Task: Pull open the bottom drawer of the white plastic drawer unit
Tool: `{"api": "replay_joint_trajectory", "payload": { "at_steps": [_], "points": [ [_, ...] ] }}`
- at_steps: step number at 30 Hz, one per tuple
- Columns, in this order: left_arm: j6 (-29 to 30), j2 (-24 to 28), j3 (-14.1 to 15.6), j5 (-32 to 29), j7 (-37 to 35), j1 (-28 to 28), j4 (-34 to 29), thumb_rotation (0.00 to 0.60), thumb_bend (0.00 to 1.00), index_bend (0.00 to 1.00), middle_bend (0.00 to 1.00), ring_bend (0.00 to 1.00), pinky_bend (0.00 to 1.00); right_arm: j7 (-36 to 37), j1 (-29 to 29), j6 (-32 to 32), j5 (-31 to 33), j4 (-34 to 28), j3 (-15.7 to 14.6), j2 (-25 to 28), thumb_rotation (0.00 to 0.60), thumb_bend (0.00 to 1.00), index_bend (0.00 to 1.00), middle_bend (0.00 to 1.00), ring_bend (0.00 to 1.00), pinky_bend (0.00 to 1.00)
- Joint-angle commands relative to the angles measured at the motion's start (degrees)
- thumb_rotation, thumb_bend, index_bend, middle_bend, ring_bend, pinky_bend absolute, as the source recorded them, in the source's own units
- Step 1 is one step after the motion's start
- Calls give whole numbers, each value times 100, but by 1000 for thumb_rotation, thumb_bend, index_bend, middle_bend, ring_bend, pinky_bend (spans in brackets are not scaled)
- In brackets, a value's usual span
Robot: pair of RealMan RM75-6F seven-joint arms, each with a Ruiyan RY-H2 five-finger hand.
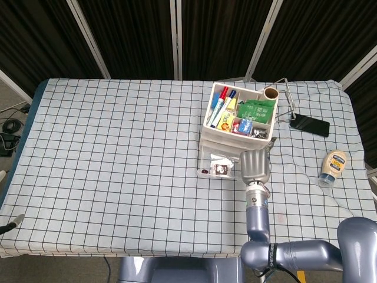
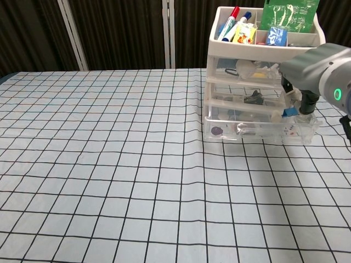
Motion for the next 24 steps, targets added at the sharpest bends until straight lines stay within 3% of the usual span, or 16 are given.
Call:
{"api": "replay_joint_trajectory", "payload": {
  "at_steps": [1,16,24],
  "points": [
    [12,5,9,20,-6,7,-1,600,21,0,0,0,0,1,-14,114,-54,-173,34,67,600,428,585,1000,1000,930],
    [261,-1,88,301,44,112,-7,600,21,0,0,0,0,361,-370,746,-498,-1368,137,950,600,428,587,1000,1000,930],
    [401,-36,151,501,167,174,-18,600,21,0,0,0,0,922,-801,583,-614,-1447,-16,1528,600,428,579,1000,1000,930]
  ]
}}
